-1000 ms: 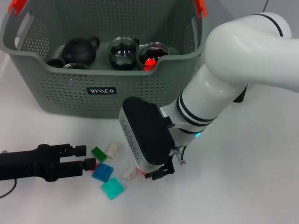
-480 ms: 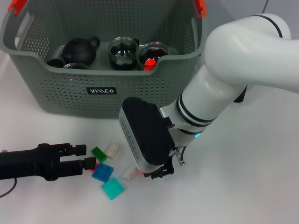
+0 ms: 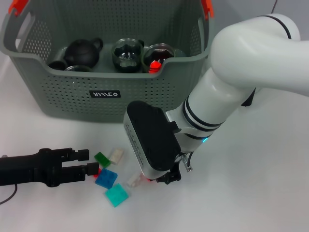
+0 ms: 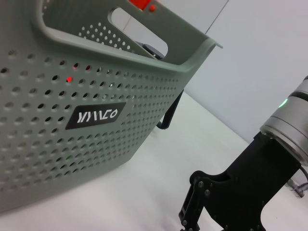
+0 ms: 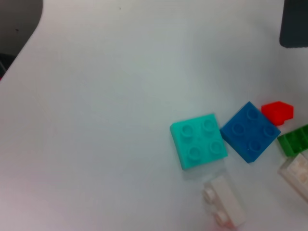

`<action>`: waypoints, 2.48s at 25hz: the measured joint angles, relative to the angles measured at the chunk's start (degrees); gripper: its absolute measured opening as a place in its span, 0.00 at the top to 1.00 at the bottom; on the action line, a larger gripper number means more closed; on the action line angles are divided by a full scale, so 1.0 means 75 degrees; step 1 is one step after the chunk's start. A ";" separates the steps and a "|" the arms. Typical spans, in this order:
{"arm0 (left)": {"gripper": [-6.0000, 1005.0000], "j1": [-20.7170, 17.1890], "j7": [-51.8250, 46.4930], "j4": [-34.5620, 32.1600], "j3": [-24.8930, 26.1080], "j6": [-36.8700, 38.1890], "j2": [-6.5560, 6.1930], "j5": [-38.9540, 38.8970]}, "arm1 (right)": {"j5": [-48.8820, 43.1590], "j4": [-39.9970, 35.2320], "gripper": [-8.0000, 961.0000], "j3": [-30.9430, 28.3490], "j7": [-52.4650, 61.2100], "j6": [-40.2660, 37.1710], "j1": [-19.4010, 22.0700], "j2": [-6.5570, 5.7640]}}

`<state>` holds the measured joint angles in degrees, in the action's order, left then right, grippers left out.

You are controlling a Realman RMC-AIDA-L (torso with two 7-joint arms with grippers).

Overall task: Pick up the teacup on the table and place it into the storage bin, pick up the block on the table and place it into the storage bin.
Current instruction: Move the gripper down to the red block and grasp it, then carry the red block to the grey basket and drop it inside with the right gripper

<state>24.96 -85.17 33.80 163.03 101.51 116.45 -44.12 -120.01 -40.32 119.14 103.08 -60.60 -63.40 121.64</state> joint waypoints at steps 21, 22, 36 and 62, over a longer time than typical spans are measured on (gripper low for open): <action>0.33 -0.0013 -0.0170 0.0055 0.0020 0.0441 -0.0154 -0.0001 | -0.0449 -0.1227 0.78 -0.1975 0.0429 -0.1441 0.0256 -0.0168; 0.33 -0.0013 -0.0194 0.0055 0.0031 0.0494 -0.0189 -0.0002 | -0.0531 -0.1533 0.78 -0.2212 0.0499 -0.1610 0.0351 -0.0170; 0.32 -0.0123 -0.0167 0.0076 0.0118 0.0947 -0.0635 -0.0012 | -0.0562 -0.3948 0.79 -0.4772 0.1401 -0.2468 0.0641 -0.0188; 0.32 0.0130 -0.0132 0.0200 -0.0059 0.0794 -0.0678 0.0085 | -0.1328 -0.1002 0.67 -0.7068 0.1631 -0.0301 -0.0152 -0.0692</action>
<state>25.93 -86.16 35.29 162.59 107.47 111.37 -43.49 -129.97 -47.83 66.13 115.31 -62.86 -64.54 116.44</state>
